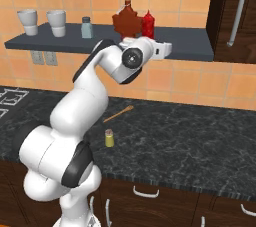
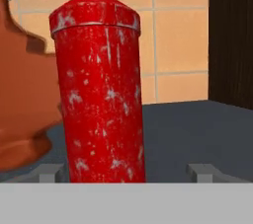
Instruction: Put the shaker and condiment bottle from the counter next to their counterparts in the cabinet.
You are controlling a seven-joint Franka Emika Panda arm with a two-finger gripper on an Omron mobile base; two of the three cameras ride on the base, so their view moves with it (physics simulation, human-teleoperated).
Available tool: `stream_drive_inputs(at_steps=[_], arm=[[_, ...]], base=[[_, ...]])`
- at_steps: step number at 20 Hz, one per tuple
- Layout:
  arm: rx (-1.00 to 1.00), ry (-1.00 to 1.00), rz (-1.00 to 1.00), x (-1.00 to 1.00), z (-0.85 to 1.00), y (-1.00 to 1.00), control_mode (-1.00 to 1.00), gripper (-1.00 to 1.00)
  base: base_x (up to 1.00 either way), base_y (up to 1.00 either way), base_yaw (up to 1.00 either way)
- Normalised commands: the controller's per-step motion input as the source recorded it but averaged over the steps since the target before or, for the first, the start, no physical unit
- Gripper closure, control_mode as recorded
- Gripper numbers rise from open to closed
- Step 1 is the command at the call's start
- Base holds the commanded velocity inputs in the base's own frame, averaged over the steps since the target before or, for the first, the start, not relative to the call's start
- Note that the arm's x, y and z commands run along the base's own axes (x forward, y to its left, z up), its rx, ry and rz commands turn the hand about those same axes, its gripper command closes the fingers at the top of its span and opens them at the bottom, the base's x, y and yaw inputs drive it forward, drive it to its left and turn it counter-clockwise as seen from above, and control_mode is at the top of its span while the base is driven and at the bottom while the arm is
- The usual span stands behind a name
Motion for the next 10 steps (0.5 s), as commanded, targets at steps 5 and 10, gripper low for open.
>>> stream_drive_inputs(at_steps=[5, 10], arm=[[0.14, 0.16, -0.02, -0.11, 0.0, -0.09, -1.0, -1.0], [0.19, 0.04, 0.0, -0.56, 0.08, -0.27, -1.0, -1.0]], base=[[0.0, 0.0, 0.0], [0.0, 0.0, 0.0]])
